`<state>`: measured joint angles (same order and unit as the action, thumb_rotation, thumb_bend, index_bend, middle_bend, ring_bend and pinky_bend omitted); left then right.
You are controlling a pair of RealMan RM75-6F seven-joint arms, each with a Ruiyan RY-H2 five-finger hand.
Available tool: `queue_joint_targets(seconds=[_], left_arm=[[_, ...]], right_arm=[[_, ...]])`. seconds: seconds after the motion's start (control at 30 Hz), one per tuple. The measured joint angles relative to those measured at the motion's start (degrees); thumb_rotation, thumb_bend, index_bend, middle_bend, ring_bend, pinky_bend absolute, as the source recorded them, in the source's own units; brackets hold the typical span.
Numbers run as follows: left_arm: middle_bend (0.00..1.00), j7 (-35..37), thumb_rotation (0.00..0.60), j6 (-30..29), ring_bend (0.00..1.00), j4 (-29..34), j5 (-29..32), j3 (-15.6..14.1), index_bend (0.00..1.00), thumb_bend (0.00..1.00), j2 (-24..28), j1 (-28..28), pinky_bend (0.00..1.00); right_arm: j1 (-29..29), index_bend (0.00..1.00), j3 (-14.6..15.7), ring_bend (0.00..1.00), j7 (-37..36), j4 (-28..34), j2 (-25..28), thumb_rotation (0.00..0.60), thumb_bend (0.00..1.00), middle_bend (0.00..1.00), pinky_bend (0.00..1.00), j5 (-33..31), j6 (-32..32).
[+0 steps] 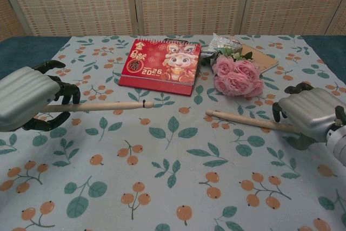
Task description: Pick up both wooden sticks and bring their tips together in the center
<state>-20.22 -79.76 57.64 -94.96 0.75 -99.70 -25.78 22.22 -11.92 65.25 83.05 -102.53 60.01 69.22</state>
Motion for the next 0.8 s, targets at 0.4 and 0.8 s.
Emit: queue_joint_targets(seconds=[0.4,0.8], left_arm=[[0.87,-0.23,0.600,0.28,0.50,0.13,0.31,-0.05,0.85,0.54,0.34,0.01,0.13],[0.87,-0.75,0.600,0.56,0.50,0.47,0.53,-0.11,0.85,0.54,0.51,0.04,0.13]], right_arm=[[2.75,0.53,1.88,0.18,1.43,-1.52,-1.43,0.600,0.26,0.42,0.00,-2.95,1.11],[3.53,0.73,3.26,0.33,0.32,-2.93,-1.83,0.600,0.28,0.60,0.00,-2.83,2.72]])
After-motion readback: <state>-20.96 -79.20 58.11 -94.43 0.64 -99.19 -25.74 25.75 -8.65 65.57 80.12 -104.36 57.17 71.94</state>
